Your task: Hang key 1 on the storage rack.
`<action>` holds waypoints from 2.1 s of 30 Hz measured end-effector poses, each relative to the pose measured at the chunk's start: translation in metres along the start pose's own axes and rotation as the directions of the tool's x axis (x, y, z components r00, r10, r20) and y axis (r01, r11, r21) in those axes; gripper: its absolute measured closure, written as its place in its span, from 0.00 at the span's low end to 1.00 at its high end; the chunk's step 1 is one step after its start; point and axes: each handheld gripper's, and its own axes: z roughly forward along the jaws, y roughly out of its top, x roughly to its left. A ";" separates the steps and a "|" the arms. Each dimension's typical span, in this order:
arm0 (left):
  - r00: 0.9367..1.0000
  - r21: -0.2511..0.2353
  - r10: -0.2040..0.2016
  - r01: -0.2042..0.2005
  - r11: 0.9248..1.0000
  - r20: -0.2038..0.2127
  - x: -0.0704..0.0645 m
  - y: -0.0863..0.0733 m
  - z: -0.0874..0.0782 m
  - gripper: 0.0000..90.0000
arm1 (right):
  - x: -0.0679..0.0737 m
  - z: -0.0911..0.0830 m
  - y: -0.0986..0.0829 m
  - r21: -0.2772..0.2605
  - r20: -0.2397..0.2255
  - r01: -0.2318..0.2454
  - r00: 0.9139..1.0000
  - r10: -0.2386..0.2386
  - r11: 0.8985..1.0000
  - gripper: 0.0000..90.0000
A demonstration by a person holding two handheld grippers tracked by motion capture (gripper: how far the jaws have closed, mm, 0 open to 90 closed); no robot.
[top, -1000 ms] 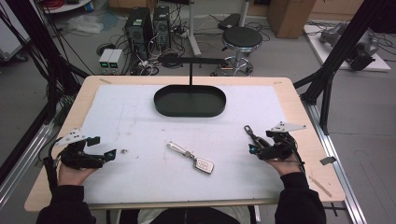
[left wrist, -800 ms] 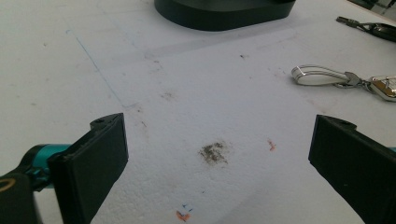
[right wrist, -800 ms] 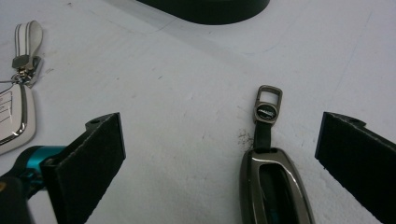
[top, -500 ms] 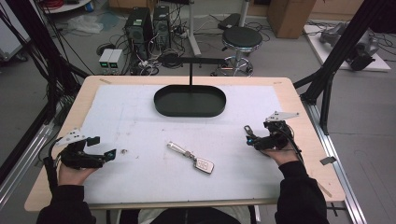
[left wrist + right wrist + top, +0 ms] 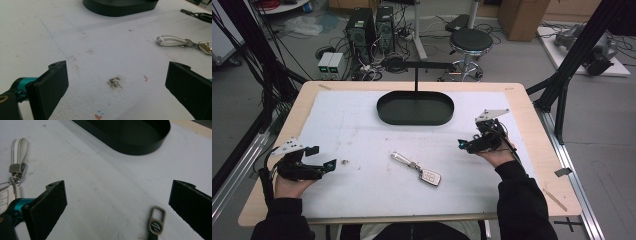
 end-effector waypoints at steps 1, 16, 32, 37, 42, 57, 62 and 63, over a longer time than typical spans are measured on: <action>1.000 0.000 -0.002 0.002 1.000 0.000 0.000 0.000 0.000 0.06 | 0.000 0.000 0.000 0.000 0.000 0.000 1.000 0.000 1.000 0.01; 1.000 -0.006 -0.002 0.002 1.000 0.003 0.001 0.000 -0.001 0.06 | 0.051 0.032 0.044 0.036 -0.144 0.083 0.987 -0.077 0.996 0.01; 1.000 -0.012 -0.008 0.008 1.000 0.009 0.002 0.000 0.000 0.06 | 0.099 0.064 0.064 0.076 -0.238 0.137 0.964 -0.116 0.988 0.01; 1.000 -0.010 -0.004 0.004 1.000 0.010 0.002 0.000 0.001 0.06 | 0.114 0.075 0.065 0.100 -0.260 0.175 0.955 -0.144 0.980 0.01; 1.000 -0.011 -0.007 0.007 1.000 0.013 0.002 0.000 0.001 0.06 | 0.125 0.089 0.060 0.134 -0.278 0.202 0.947 -0.159 0.970 0.01; 1.000 -0.008 -0.005 0.005 1.000 0.017 0.002 0.000 0.001 0.06 | 0.145 0.110 0.052 0.252 -0.248 0.290 0.942 -0.228 0.923 0.50; 1.000 -0.007 -0.003 0.003 1.000 0.019 0.002 0.000 0.002 0.06 | 0.147 0.115 0.050 0.278 -0.283 0.292 0.935 -0.212 0.915 0.61; 1.000 -0.006 -0.002 0.002 1.000 0.019 0.002 0.000 0.002 0.06 | 0.147 0.115 0.050 0.278 -0.283 0.292 0.935 -0.212 0.915 0.64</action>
